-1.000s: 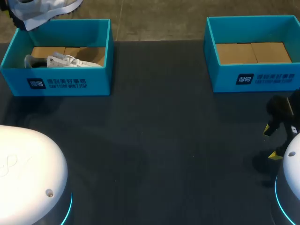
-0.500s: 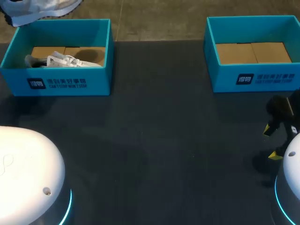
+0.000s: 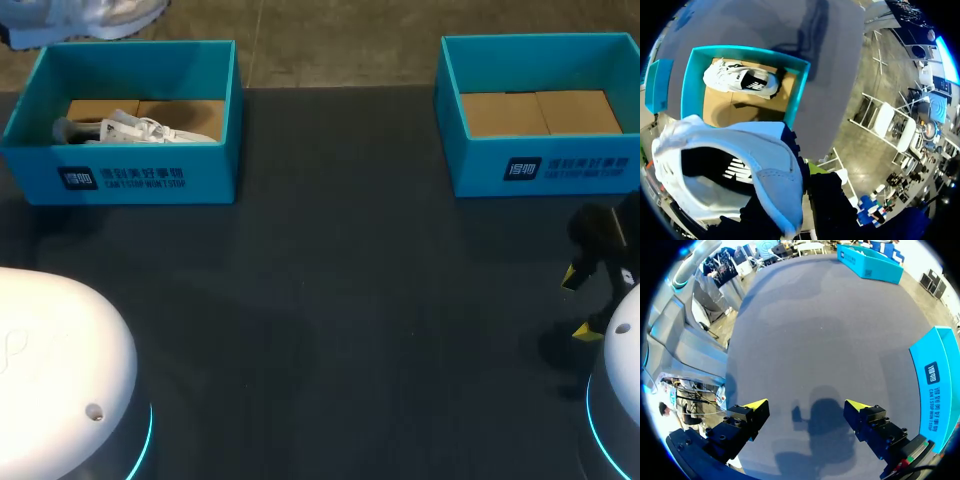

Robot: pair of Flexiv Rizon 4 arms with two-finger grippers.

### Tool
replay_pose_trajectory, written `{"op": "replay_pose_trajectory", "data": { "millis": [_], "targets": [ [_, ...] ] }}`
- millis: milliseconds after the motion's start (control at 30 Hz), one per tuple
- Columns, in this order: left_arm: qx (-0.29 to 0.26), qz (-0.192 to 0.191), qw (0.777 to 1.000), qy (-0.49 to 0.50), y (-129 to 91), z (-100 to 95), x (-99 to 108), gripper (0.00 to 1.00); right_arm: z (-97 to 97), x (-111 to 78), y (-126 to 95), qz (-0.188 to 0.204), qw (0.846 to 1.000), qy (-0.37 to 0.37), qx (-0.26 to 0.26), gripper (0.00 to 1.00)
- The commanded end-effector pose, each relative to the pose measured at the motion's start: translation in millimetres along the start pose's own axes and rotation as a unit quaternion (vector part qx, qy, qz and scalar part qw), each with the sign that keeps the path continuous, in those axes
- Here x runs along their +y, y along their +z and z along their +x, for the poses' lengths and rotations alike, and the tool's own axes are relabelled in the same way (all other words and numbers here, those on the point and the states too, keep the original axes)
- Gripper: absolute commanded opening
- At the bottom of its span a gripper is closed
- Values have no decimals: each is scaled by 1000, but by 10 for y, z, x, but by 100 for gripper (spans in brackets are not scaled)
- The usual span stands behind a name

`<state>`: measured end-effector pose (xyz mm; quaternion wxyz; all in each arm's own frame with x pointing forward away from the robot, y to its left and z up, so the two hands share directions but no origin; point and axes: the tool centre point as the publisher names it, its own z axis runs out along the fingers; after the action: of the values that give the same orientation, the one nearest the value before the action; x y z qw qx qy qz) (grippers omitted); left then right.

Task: Take the shoe out of the shoebox, open the shoe tongue, remove and reinsert the insole, then place the shoe into the shoebox

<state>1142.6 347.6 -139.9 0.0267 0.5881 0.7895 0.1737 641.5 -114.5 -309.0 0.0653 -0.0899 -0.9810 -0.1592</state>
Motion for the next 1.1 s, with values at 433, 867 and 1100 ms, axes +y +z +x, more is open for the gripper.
{"op": "replay_pose_trajectory", "data": {
  "millis": [433,867,1100],
  "targets": [
    [-45,-3,996,81,189,-218,-142,0,10,0,4,1,1000,0,-1,100],
    [-18,-15,996,91,692,-361,-234,0,10,0,4,1,1000,0,-1,100],
    [22,-25,993,111,872,-362,-231,0,10,0,4,1,1000,0,-1,100]
  ]
}}
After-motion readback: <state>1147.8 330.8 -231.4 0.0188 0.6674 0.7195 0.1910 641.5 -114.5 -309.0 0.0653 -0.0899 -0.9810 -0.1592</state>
